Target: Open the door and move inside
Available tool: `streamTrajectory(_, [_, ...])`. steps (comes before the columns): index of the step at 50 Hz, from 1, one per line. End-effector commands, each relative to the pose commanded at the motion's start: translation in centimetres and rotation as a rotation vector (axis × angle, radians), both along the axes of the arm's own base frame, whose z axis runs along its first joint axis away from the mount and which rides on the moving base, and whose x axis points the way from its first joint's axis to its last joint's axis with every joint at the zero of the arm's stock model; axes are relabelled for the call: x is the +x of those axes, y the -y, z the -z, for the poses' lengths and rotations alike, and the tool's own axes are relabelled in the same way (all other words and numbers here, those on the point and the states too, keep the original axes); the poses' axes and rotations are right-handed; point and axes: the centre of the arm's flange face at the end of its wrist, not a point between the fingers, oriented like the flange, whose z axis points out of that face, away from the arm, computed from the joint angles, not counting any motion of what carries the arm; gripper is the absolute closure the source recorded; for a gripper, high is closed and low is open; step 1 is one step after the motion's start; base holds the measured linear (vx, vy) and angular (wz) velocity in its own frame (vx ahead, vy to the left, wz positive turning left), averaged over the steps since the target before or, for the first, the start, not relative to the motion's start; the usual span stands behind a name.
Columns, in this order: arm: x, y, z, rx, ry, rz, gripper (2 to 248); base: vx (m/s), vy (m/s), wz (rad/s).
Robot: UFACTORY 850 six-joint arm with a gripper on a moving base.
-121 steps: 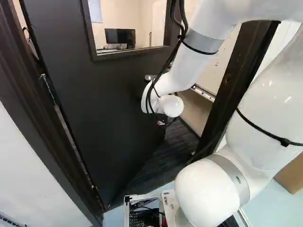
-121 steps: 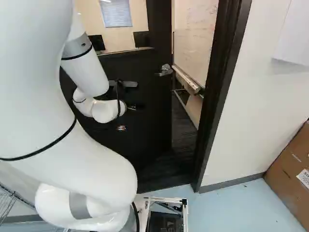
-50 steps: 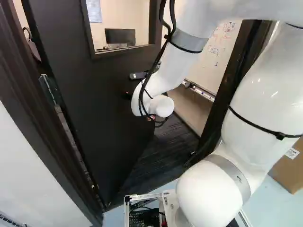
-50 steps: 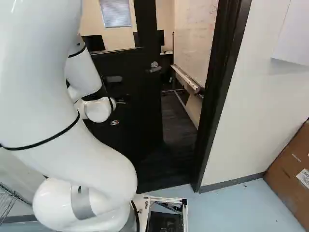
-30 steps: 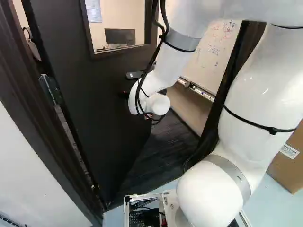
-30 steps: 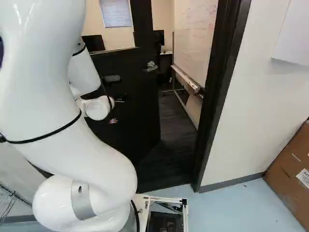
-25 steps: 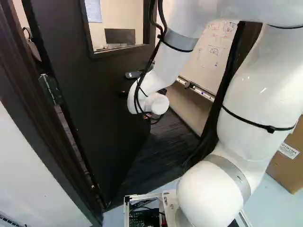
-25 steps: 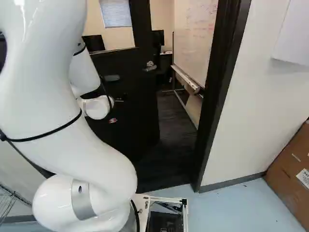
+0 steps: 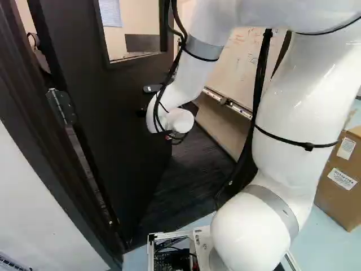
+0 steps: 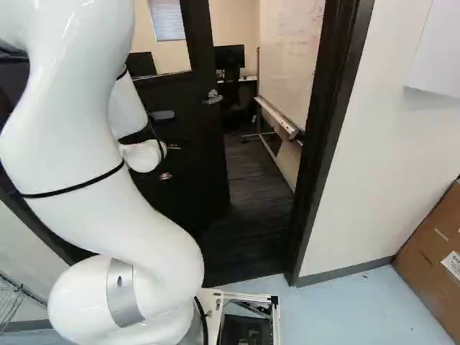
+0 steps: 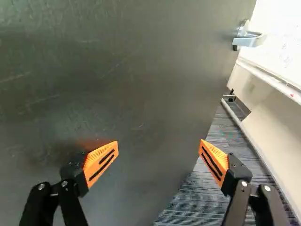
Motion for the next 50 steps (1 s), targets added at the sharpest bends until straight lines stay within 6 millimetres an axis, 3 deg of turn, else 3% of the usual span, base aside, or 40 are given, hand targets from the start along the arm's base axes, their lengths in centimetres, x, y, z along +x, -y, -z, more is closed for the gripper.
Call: streamTrajectory(50, [2.9, -4.9, 0.7, -0.012, -0.035, -0.066, 3, 0.0, 0.0, 0.0])
